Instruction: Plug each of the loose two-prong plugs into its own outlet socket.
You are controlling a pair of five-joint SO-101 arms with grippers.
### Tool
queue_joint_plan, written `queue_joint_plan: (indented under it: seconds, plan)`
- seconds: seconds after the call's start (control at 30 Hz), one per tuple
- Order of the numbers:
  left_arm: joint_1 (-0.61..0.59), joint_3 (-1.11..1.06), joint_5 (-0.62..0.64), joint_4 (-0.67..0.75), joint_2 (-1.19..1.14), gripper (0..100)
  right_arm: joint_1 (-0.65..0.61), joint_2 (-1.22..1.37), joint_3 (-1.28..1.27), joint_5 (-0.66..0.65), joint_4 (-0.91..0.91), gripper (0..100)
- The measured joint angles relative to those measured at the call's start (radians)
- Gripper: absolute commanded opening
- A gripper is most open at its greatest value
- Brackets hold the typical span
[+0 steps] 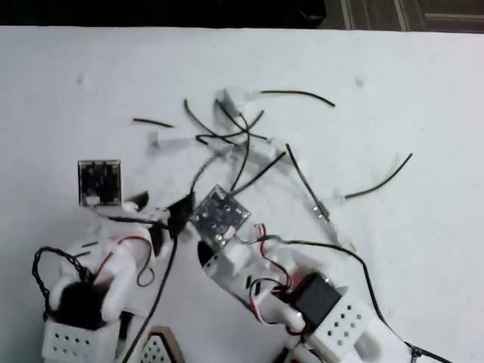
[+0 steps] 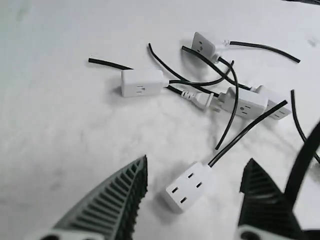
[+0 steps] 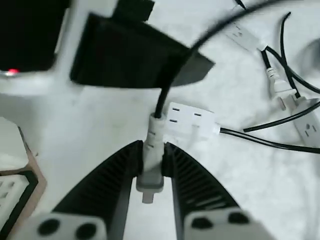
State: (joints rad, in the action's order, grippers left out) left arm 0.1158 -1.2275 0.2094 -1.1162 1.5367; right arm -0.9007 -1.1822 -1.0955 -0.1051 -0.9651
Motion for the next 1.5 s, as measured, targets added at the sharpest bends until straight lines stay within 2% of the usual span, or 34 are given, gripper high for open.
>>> queue_joint_plan:
  seconds: [0.1, 0.2, 0.47, 0.57, 0.7, 0.87, 1.0, 1.27, 1.5]
  plan:
    - [0.055, 0.0, -0.003, -0.061, 0.117, 30, 0.006, -0.003, -0.011, 0.0, 0.034, 1.7]
    - [0.114, -0.005, -0.071, -0.091, 0.264, 30, 0.005, -0.003, -0.011, 0.0, 0.054, 1.7]
    - [0.183, -0.021, -0.133, -0.098, 0.279, 30, 0.005, -0.002, -0.012, 0.015, 0.06, 1.7]
    - [0.11, -0.023, -0.14, -0.098, 0.279, 30, 0.031, -0.003, -0.011, 0.015, 0.06, 1.6]
    - [-0.089, -0.028, -0.141, -0.098, 0.279, 30, 0.095, 0.028, -0.011, 0.015, 0.063, 1.6]
    - [-0.358, -0.032, -0.157, -0.098, 0.279, 30, 0.124, 0.198, 0.037, 0.015, 0.064, 1.7]
    - [-0.514, -0.1, -0.239, -0.098, 0.279, 30, 0.123, 0.385, 0.152, 0.015, 0.069, 1.7]
    - [-0.638, -0.307, -0.367, -0.052, 0.279, 30, 0.106, 0.769, 0.377, 0.087, 0.071, 1.7]
    - [-0.666, -0.394, -0.42, 0.003, 0.279, 30, 0.091, 0.97, 0.459, 0.089, 0.157, 1.7]
